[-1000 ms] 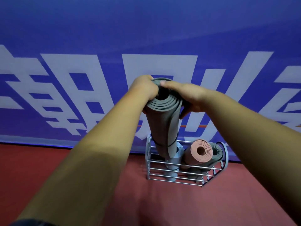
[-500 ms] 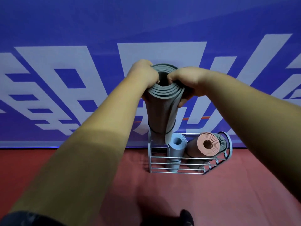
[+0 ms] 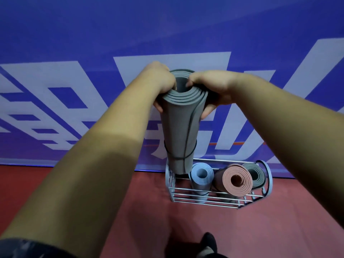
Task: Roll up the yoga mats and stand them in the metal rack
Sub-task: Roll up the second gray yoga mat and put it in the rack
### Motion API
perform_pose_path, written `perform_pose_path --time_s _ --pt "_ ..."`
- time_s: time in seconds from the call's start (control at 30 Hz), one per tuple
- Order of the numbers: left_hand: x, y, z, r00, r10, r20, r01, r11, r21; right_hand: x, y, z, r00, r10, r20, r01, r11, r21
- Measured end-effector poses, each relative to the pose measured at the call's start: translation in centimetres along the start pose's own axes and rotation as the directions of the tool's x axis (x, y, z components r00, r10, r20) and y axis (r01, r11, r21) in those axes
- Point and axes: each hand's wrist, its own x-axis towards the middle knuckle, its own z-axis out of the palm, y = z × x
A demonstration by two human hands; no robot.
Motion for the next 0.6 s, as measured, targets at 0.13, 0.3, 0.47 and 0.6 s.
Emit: perform_pose_path --time_s 0.13,0.3,0.47,0.6 --pt "0.5 1.4 0.3 0.999 -0.054 0.0 0.054 0.998 0.034 1.1 1.3 -2.3 0.999 -0.029 0.027 0.026 0.995 0.095" --pt "0.5 2.8 -0.3 0.997 -0.079 -0.007 0.079 0.996 0.028 1.2 0.1 -2.8 0.996 -0.061 0.067 0.065 0.997 -0.05" --pt "-0.2 4.5 -1.7 0.998 -0.064 -0.02 0.065 0.996 0.065 0.5 -2.0 -3.7 0.994 -0.103 0.038 0.105 0.992 -0.064" --pt "-0.2 4.1 -0.7 0.999 -0.036 0.002 0.035 0.991 0.129 0.8 -0.2 -3.1 0.995 -0.073 0.064 0.074 0.997 -0.02"
